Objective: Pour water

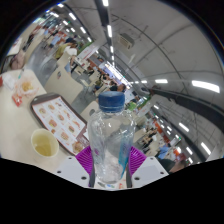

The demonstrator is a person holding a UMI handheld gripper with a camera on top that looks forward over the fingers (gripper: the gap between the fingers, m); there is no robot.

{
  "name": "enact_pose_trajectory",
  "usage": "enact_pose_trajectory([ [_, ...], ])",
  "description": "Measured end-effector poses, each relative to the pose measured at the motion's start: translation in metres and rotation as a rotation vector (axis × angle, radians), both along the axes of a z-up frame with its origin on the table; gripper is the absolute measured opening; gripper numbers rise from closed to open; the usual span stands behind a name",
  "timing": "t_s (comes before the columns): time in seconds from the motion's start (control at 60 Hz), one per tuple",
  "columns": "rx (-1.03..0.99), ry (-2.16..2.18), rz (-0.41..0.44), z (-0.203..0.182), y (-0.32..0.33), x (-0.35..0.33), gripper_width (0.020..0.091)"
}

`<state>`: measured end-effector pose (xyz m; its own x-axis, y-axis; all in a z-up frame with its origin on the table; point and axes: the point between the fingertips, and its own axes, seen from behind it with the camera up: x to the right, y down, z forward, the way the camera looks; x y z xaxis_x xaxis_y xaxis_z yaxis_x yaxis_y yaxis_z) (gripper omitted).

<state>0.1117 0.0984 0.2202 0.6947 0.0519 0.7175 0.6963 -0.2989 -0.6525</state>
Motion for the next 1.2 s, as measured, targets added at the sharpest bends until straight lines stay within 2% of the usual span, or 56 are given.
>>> enact_pose_trajectory([
  [0.2,-0.05,0.559,-0.044,-0.057,-0.004,0.003,0.041],
  [0.383,-0.12,0.744,-0.048,-0.126,-0.003,-0.002,0.0414],
  [0.55,-0.161,0.781,-0.049,-0.167,-0.008,-0.006,0.0426],
  [0.667,-0.1,0.793,-0.031,-0.16,-0.009,-0.005,0.0449],
  [0.833,-0.147,0.792,-0.062,-0.162,-0.015,-0.004,0.0586],
  [0.867,-0.169,0.789,-0.082,-0.164,-0.018,-0.002,0.0672],
  [0.917,-0.197,0.791,-0.103,-0.161,-0.026,-0.002,0.0849],
  [0.933,-0.206,0.789,-0.112,-0.159,-0.03,-0.001,0.0864],
  [0.967,-0.222,0.786,-0.13,-0.159,-0.036,0.002,0.0825],
  [1.033,-0.24,0.78,-0.158,-0.146,-0.058,0.001,0.0858],
  [1.2,-0.311,0.765,-0.231,-0.112,-0.131,-0.012,0.0851],
])
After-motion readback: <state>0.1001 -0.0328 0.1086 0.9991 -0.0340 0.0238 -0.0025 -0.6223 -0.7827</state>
